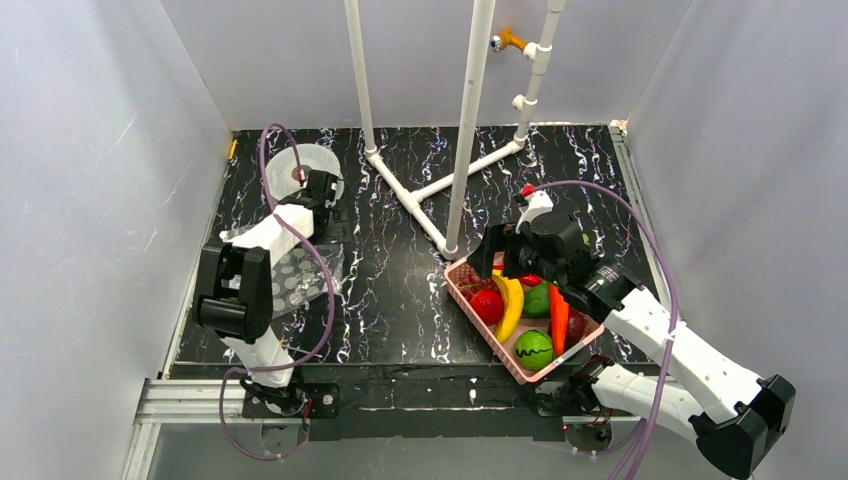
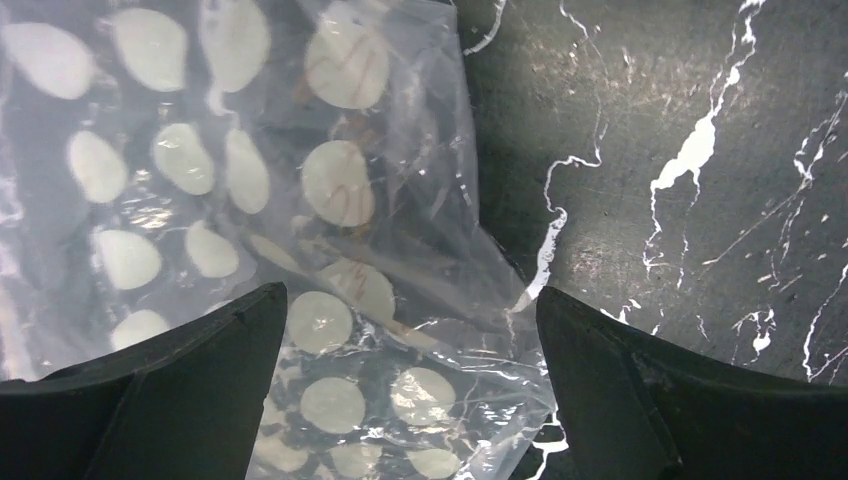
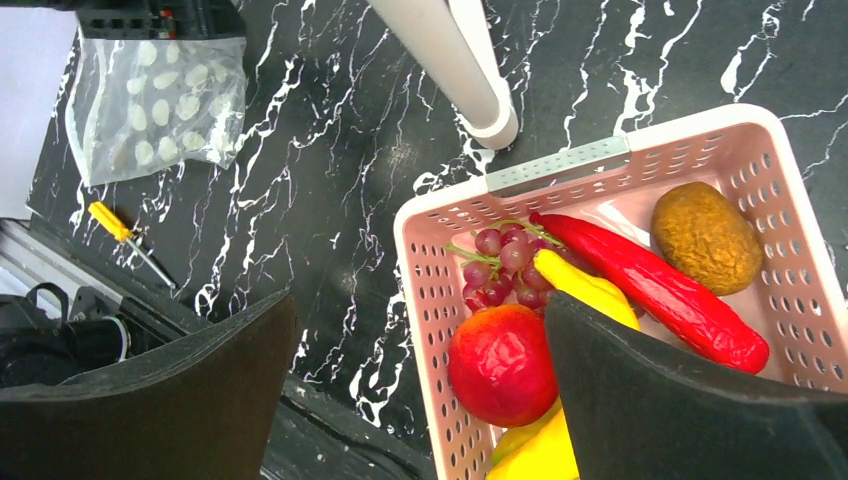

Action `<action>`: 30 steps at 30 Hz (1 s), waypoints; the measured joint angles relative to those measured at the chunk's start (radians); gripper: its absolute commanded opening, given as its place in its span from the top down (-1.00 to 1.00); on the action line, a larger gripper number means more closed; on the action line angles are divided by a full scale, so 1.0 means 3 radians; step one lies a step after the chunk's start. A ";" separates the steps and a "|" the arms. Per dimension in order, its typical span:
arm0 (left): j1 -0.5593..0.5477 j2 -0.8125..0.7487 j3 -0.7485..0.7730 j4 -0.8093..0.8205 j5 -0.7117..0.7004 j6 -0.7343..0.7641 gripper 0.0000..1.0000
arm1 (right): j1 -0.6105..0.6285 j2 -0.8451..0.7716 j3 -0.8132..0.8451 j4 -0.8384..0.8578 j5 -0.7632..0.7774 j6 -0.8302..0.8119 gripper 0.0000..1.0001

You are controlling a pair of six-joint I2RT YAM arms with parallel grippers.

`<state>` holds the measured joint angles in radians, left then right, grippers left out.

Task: Place the food in the zip-top bag and seal the zipper
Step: Move the zipper food storage bag to the center of the board.

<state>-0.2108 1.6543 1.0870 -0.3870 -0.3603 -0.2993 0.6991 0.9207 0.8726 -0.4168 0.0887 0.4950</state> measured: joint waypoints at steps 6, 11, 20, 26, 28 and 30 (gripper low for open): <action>0.0008 0.0273 0.0159 -0.0212 0.0326 -0.0023 0.00 | 0.0175 -0.0025 -0.0009 0.0013 0.0097 0.0006 -0.99; 0.0008 0.0294 0.0212 -0.0326 0.0599 0.0018 0.89 | 0.0247 -0.0108 -0.0019 0.0019 0.0184 0.0003 -1.00; -0.0156 0.0338 0.0448 -0.0432 0.1740 0.0161 1.00 | 0.0570 -0.0197 -0.0186 0.0084 0.0421 -0.0014 -1.00; -0.0514 0.0182 0.0332 -0.0214 0.2389 0.0165 -0.20 | 0.0844 -0.0056 -0.0216 0.0154 0.0538 -0.0015 -0.99; -0.0567 0.0095 0.0319 -0.0193 0.2472 0.0177 -0.42 | 0.0924 0.0028 -0.0210 0.0173 0.0581 -0.0017 -1.00; -0.0566 -0.0037 0.0291 -0.0144 0.2471 0.0186 -0.76 | 0.0998 0.0107 -0.0201 0.0179 0.0623 -0.0019 -0.99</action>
<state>-0.3805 1.6432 1.1744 -0.4301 0.3809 -0.2436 0.9985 0.9527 0.8124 -0.3630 0.2756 0.4892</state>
